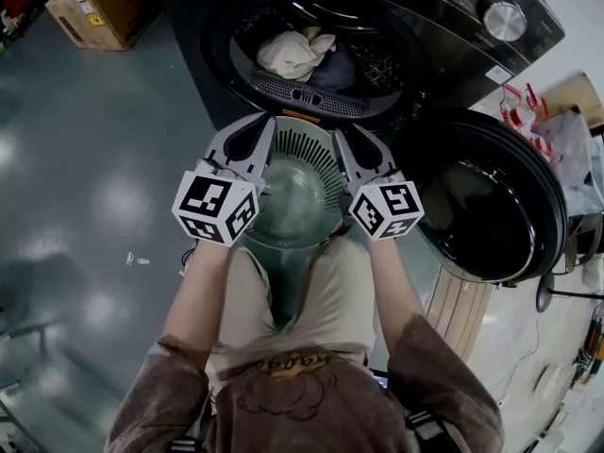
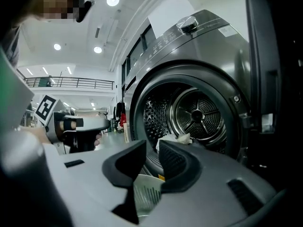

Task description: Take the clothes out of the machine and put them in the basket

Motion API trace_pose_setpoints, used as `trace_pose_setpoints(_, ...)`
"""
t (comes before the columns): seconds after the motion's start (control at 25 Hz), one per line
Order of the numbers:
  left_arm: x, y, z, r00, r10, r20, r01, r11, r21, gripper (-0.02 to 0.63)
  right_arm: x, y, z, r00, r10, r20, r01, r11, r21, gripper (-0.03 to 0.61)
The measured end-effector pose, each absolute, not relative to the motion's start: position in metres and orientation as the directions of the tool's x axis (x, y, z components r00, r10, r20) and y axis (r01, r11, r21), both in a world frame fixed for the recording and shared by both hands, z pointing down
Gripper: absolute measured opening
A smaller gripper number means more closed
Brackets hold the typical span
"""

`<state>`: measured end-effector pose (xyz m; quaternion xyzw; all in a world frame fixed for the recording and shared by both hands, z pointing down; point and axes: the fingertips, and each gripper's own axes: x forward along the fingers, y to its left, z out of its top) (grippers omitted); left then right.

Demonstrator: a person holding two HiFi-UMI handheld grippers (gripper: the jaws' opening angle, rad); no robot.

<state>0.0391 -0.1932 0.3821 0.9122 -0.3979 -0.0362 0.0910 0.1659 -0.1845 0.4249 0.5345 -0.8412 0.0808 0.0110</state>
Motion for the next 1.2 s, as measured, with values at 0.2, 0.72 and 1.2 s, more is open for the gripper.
trace_pose_setpoints(0.2,0.041,-0.191,0.382,0.687,-0.726,-0.002,-0.713,-0.675,0.188,0.007,0.165,-0.186,0.426,-0.438,-0.893,0.101,-0.895,0.422,-0.145,0.206)
trace_pose_setpoints(0.72,0.049,-0.188,0.380,0.711,-0.703,-0.002,-0.694,-0.702,0.161,0.007,0.164,-0.229,0.448,-0.443,-0.876,0.192,-0.896,0.425,-0.128,0.451)
trace_pose_setpoints(1.2,0.050,-0.193,0.384,0.720,-0.694,0.002,-0.684,-0.709,0.171,0.008,0.171,-0.316,0.473,-0.378,-0.860,0.342,-0.905,0.421,0.059,0.451)
